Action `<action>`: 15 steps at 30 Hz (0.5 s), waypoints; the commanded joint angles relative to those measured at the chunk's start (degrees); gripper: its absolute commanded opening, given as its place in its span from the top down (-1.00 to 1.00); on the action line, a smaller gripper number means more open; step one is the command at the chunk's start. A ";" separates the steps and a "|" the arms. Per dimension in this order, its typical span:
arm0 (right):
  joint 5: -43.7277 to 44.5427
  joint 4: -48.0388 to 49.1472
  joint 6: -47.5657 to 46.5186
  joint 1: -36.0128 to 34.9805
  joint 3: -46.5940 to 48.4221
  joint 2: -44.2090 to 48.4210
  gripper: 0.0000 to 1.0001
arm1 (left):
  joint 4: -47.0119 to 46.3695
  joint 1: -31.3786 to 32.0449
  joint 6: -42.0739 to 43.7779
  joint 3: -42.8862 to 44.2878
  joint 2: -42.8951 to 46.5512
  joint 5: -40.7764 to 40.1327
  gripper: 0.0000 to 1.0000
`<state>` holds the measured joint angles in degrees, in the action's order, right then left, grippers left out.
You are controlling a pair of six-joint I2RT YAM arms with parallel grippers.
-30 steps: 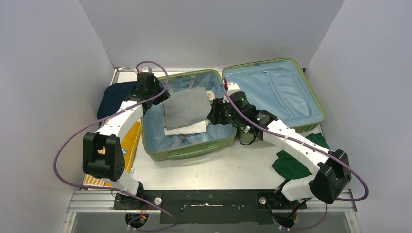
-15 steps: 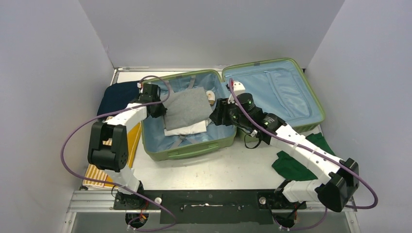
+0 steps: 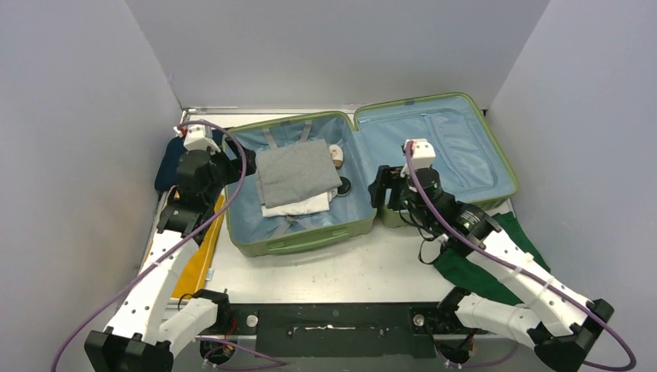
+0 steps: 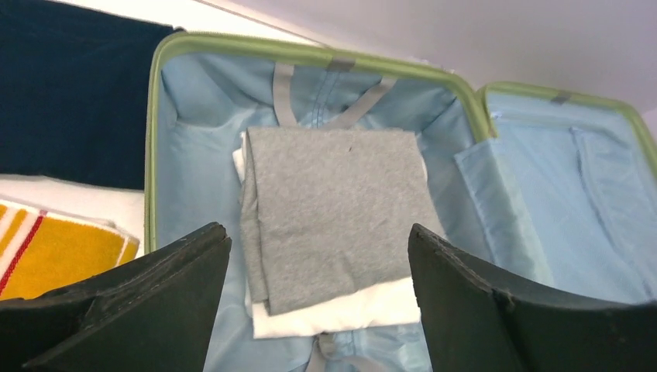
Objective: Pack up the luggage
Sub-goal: Move the clothes to the corner of the board.
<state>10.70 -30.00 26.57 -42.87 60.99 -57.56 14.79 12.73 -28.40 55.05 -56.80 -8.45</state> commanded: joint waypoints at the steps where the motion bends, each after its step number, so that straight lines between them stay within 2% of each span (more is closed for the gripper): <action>1: 16.97 -6.80 5.71 0.59 -3.58 4.91 -0.52 | -3.40 0.31 4.82 -6.88 1.89 3.34 -0.64; 3: 19.01 -9.96 8.98 3.55 -3.88 4.46 -0.57 | -4.04 0.36 4.59 -8.38 3.11 3.52 -0.64; 6: 18.39 -16.39 13.90 12.28 -3.53 3.58 -0.60 | -4.49 0.55 3.30 -9.83 4.77 3.32 -0.64; 10: 16.19 -18.60 17.92 22.08 -5.89 9.07 -0.61 | -4.15 1.36 1.69 -11.69 7.42 1.26 -0.63; 15: 15.93 -25.24 23.66 26.59 -9.19 11.89 -0.65 | -1.59 4.41 1.14 -11.46 9.13 -2.53 -0.62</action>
<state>25.23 -49.06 43.46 -18.76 53.58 -47.75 13.56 15.22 -26.63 42.59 -49.25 -7.99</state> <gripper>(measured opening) 0.817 0.813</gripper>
